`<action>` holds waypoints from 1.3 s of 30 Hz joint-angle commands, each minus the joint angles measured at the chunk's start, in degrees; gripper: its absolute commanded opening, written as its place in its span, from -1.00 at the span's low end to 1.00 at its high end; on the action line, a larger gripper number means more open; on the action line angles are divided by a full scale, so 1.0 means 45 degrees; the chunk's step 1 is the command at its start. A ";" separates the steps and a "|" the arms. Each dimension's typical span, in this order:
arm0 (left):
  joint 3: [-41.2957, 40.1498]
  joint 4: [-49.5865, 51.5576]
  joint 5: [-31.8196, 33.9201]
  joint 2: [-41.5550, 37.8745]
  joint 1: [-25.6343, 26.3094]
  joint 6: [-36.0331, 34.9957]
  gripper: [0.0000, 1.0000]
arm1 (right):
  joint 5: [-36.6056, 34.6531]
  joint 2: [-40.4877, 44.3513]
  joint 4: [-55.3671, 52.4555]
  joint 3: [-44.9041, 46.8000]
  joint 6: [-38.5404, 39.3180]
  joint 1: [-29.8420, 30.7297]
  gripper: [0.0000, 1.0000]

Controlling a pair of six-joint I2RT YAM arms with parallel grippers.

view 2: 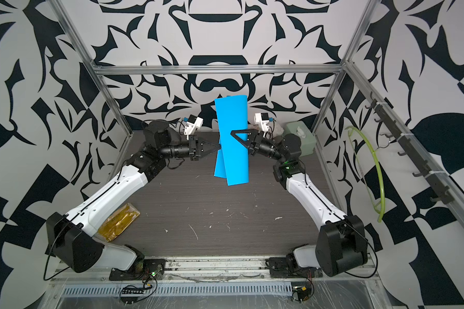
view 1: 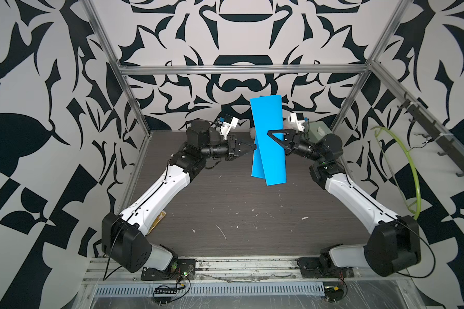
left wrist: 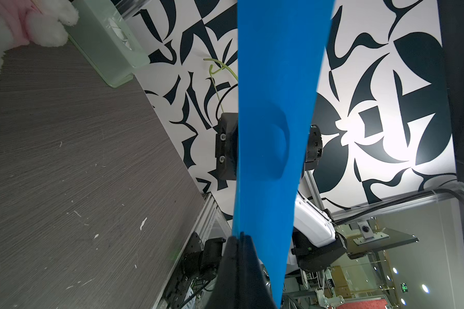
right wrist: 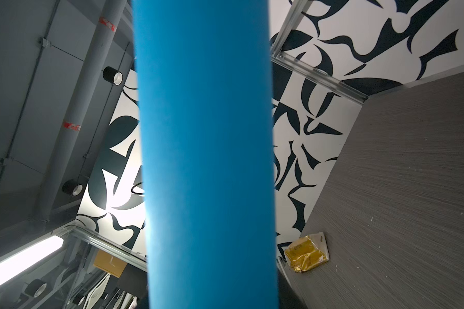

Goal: Fold the rectangular paper in half along the long edge
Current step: Fold the paper.

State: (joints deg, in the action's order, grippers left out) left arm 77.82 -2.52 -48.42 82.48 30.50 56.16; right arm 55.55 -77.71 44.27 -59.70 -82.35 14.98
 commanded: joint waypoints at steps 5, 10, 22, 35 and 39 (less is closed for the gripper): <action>-0.0365 -0.0753 0.0000 -0.0010 -0.0011 0.0167 -1.00 | -0.0997 0.0435 0.0328 0.0099 0.0505 0.0015 -0.13; -0.0436 -0.0999 -0.0055 0.0108 0.0043 0.0293 -1.00 | -0.1664 0.0789 -0.0055 0.0385 0.0859 0.0007 -0.12; -0.0517 -0.1347 -0.0091 0.0303 0.0169 0.0449 -1.00 | -0.2346 0.1388 -0.0878 0.0417 0.1558 0.0025 -0.14; -0.0782 -0.2349 -0.0079 0.0458 0.0495 0.0681 -1.00 | -0.2477 0.1195 -0.0080 0.0529 0.1108 0.0274 -0.12; -0.0877 -0.2593 -0.0093 0.0491 0.0575 0.0742 -1.00 | -0.2615 0.1272 0.0066 0.0591 0.1067 0.0303 -0.12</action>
State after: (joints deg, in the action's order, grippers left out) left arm 74.54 -11.40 -48.42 84.14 32.67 59.27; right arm 44.60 -72.93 39.86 -56.84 -77.03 16.01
